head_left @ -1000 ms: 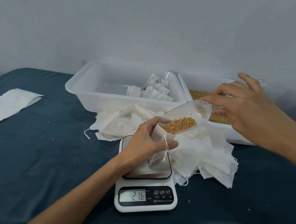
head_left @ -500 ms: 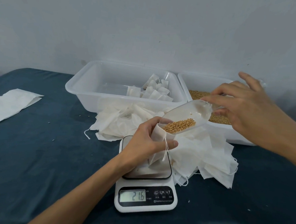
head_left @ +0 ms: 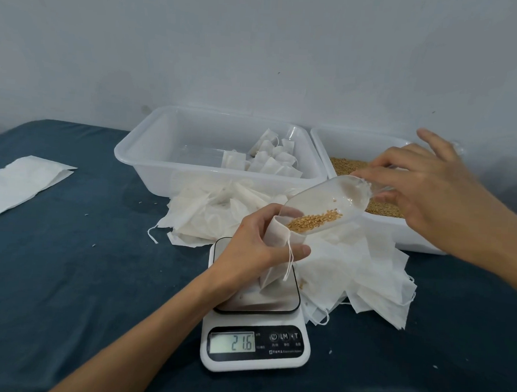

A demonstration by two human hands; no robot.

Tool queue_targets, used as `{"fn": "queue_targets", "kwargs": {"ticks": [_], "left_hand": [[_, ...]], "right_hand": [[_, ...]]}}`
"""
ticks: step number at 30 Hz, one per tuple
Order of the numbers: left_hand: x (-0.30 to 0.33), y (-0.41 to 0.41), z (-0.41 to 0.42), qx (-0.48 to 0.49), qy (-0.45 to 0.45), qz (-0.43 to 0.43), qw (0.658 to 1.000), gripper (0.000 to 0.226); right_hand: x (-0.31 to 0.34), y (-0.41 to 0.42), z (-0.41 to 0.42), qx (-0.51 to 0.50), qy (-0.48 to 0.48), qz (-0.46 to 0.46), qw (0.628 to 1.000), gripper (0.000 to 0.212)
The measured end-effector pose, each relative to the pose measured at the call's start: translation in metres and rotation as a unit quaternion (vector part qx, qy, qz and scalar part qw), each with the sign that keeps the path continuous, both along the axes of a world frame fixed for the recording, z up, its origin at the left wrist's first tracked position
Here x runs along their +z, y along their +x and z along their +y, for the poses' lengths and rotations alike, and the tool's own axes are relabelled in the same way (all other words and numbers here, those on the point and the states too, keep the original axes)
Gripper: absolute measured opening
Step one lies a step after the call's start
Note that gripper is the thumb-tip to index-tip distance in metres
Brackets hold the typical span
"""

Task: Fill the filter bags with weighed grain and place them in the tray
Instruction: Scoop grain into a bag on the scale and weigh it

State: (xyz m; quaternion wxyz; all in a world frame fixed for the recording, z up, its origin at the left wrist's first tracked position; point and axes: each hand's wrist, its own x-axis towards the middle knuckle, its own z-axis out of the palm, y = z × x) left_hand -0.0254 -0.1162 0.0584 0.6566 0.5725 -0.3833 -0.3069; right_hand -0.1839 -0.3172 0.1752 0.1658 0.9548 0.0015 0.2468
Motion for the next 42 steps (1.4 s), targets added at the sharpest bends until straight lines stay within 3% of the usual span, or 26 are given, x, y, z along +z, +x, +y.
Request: {"fn": "queue_targets", "kwargs": {"ticks": [19,33,42], "left_hand": [[-0.0001,0.0017,0.0006,0.000,-0.009,0.004,1.000,0.047],[-0.0020,0.0029,0.0002,-0.010,-0.010,0.001,1.000,0.047],[-0.0022,0.0043,0.0008,-0.006,-0.013,-0.004,1.000,0.047]], "right_hand": [[-0.0043,-0.0057,0.0042,-0.037,0.098,0.044,0.994,0.043],[-0.0035,-0.0025,0.0038,-0.001,-0.006,-0.014,1.000,0.046],[-0.0071,-0.0017,-0.0012,-0.021,0.012,0.003,1.000,0.049]]}}
